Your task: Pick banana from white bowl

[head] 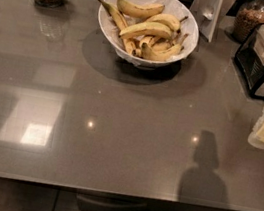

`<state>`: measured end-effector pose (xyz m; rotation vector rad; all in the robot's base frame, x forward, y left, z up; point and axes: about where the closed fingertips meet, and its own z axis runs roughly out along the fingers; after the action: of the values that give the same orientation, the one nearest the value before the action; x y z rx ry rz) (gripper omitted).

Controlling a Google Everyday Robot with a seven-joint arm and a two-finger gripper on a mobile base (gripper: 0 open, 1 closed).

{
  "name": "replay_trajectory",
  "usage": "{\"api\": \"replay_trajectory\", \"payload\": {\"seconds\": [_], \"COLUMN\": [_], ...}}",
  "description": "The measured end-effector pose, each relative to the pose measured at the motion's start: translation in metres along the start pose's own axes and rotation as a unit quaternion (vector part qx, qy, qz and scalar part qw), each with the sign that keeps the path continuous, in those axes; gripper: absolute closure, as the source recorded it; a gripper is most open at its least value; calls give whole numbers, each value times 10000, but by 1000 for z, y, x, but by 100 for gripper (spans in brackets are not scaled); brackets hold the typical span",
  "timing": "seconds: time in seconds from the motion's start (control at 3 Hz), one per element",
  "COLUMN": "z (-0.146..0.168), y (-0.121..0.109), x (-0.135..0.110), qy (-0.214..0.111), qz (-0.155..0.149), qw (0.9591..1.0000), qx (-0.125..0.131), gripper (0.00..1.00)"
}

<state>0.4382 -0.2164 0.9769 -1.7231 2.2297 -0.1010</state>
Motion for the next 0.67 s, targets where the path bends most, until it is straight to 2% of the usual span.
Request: {"api": "replay_trajectory", "payload": {"seconds": [0.33,0.67], "z": [0,0], "y": [0,-4], "x": [0,-7], "qy": [-1,-222], "qz": [-1,-118], "qw": [10000,9996], "qx": [1,125], "gripper": [0,0]}}
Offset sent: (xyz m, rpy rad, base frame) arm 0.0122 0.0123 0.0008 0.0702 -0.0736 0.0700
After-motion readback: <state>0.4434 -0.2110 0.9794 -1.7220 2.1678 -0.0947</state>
